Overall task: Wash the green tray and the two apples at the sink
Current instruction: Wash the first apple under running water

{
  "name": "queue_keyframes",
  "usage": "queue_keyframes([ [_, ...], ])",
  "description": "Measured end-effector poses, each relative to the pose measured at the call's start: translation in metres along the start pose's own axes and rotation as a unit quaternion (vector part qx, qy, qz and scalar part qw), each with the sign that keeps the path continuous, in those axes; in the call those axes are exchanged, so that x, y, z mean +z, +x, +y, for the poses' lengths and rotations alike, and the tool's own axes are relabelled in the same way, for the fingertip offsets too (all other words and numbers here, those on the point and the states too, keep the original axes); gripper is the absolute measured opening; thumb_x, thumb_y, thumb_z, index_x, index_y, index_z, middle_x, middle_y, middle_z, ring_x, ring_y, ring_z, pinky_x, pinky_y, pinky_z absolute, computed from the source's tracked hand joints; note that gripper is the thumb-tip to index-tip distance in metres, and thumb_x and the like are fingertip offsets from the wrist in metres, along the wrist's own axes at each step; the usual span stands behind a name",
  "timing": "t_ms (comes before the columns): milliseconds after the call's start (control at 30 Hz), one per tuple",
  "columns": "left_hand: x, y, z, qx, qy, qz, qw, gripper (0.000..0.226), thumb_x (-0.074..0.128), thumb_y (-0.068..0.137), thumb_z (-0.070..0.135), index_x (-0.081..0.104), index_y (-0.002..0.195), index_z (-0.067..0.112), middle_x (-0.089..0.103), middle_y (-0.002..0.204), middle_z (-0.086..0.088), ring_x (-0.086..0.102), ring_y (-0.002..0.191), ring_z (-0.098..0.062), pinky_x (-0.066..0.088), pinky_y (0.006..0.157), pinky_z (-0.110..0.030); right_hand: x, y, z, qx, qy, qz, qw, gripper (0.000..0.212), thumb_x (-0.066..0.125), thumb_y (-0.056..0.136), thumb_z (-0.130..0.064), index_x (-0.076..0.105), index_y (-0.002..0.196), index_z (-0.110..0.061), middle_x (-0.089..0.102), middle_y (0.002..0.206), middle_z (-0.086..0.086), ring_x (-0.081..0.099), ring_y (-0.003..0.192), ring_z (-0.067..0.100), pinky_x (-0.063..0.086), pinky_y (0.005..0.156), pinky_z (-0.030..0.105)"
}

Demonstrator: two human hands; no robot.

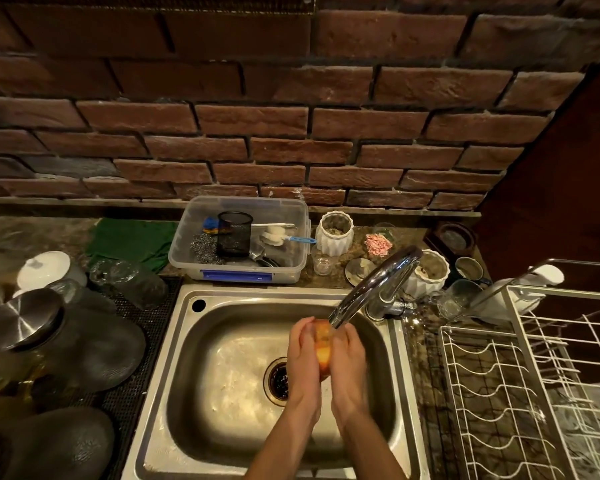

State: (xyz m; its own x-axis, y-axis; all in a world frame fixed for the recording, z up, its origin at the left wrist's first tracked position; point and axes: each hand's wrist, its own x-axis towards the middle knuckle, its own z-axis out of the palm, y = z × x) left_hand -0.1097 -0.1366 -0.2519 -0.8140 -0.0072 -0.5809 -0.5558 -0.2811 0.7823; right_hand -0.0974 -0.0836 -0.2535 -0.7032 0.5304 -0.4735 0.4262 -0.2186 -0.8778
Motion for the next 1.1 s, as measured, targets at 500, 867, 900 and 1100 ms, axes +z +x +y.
queue_keyframes([
  [500,0.001,-0.006,0.015,0.161,0.190,-0.085,0.965,0.032,0.053,0.098,0.033,0.062,0.104,0.063,0.044,0.114,0.016,0.058,0.103,0.008,0.055,0.083,-0.012,-0.007,0.001,-0.020,0.153,0.219,-0.035,0.963,0.036,0.049,0.098,-0.045,0.068,0.115,-0.021,0.075,0.104,0.012,0.069,0.099,0.026,0.055,0.081,0.042],
  [867,-0.009,-0.010,0.018,0.013,0.092,-0.079,0.993,0.020,0.048,0.102,0.035,0.067,0.106,0.041,0.070,0.114,-0.003,0.069,0.105,-0.021,0.057,0.068,-0.024,-0.009,-0.017,-0.012,-0.051,-0.071,-0.025,0.996,0.027,0.045,0.103,-0.036,0.059,0.124,-0.026,0.060,0.126,0.002,0.061,0.112,0.017,0.052,0.100,0.047],
  [900,-0.011,-0.012,0.016,-0.027,0.047,-0.091,0.994,0.021,0.049,0.101,0.040,0.068,0.108,0.034,0.071,0.116,-0.007,0.070,0.106,-0.026,0.058,0.069,-0.030,-0.011,-0.019,-0.011,-0.078,-0.099,-0.045,0.991,0.026,0.046,0.103,-0.036,0.060,0.124,-0.030,0.051,0.134,-0.003,0.055,0.117,0.013,0.052,0.102,0.042],
  [1100,-0.029,-0.005,0.017,-0.225,-0.115,-0.100,0.962,0.047,0.062,0.093,0.042,0.061,0.129,0.012,0.063,0.131,-0.025,0.065,0.116,-0.039,0.060,0.080,-0.049,-0.028,-0.027,0.002,-0.211,-0.286,-0.144,0.923,0.028,0.047,0.101,-0.041,0.053,0.123,-0.056,0.027,0.138,-0.023,0.029,0.130,0.000,0.035,0.106,0.021],
])
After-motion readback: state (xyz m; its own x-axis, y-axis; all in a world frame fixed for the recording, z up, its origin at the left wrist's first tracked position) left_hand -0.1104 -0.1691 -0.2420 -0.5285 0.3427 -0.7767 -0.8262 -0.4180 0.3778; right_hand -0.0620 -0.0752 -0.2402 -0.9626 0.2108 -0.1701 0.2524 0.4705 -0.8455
